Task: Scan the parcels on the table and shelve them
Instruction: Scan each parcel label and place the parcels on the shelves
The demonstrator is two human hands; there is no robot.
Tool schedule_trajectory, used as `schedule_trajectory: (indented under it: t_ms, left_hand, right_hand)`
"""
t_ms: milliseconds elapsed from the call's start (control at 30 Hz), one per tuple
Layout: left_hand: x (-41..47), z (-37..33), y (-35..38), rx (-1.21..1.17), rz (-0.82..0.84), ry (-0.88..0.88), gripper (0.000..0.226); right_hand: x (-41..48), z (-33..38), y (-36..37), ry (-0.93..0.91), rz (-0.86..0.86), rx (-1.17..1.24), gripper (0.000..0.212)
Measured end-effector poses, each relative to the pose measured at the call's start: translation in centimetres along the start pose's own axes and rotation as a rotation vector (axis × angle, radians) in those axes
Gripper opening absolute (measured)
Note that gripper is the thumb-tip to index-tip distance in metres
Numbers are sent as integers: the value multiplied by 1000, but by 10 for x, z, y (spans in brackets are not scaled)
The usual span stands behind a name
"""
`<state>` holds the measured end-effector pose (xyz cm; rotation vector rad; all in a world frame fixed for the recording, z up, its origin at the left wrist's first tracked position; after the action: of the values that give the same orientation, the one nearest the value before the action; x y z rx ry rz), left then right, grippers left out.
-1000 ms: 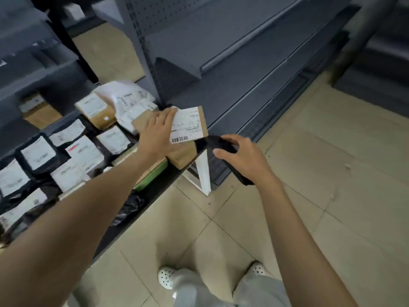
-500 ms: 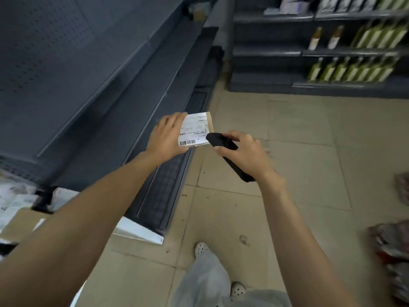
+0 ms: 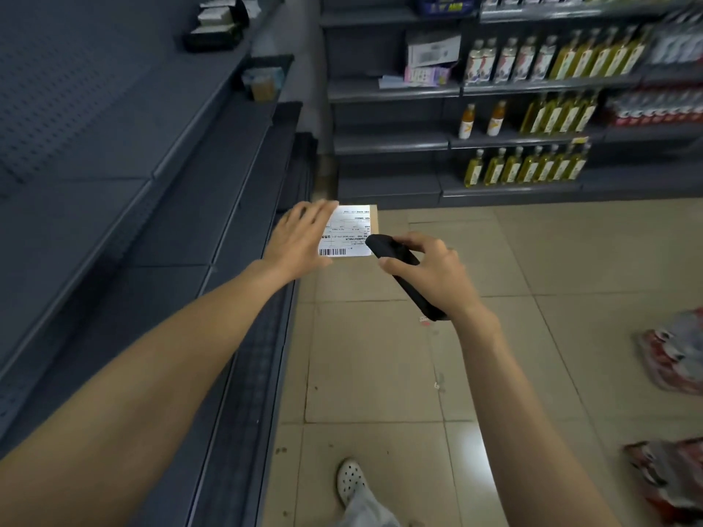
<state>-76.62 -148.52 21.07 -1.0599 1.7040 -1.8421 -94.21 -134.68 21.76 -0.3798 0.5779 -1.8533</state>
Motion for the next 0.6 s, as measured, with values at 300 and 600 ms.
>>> schedule_trajectory:
  t_ms: [300, 600]
  left_hand:
    - [181, 82, 59, -43, 62, 31, 103]
    - [391, 135, 83, 5, -19, 56, 103]
  right_hand:
    - [166, -21, 7, 82, -79, 91, 49]
    - [407, -16, -11, -4, -91, 96, 53]
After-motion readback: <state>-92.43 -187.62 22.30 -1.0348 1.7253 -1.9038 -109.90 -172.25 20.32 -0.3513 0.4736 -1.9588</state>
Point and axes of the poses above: each hand's wrist, its own x-axis towards the middle knuckle, its own y-axis out of the palm, z = x × y, the point moved 7 cm from there along x, towards the middle knuckle, and after that the axes turned 2 degrees about -z, right-handed, at the moved point
